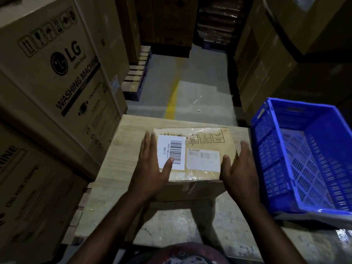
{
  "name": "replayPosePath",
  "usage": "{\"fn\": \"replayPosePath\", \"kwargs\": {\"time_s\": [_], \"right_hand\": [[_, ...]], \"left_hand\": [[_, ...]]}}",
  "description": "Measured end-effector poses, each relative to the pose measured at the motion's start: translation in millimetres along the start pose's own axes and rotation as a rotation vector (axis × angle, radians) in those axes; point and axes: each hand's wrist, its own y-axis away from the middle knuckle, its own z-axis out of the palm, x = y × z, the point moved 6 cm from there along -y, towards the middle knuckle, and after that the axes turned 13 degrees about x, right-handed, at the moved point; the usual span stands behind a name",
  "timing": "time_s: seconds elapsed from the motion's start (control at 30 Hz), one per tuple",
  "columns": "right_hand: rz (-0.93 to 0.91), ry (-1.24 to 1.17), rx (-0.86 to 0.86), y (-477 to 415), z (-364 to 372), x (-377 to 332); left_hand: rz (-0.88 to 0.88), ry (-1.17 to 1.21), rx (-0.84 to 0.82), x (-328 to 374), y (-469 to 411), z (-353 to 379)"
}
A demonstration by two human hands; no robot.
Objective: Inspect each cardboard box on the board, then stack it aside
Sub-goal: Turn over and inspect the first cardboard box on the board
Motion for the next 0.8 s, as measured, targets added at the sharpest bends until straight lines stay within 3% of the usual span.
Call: {"fn": "replayPosePath", "kwargs": {"time_s": [0.1,0.23,0.33,0.53,0.8], "right_hand": [[-0.267,0.012,0.018,5.1,-0.7,-32.9],[-0.511,-0.034,-0.200,13.9,30.8,-70.7],[-0.675,0.078,-0.289,24.2,53.9,-81.2],[-0.739,0.196,-0.326,23.8,61.2,-77.3],[-0.656,0.090,-0.461,7.2,40.8,-64.5]], "left_hand": [[0.338,-0.213,0.037,25.8,-0.4,-3.0],[0.328,-0.251,-0.064,29.0,2.1,7.9],[0.340,-0.358,-0.103,22.9,6.7,16.4],[0.364,-0.450,-0.195,29.9,2.9,13.2],[0.335,-0.386,-0.199,50.8,-1.5,14.6]]}}
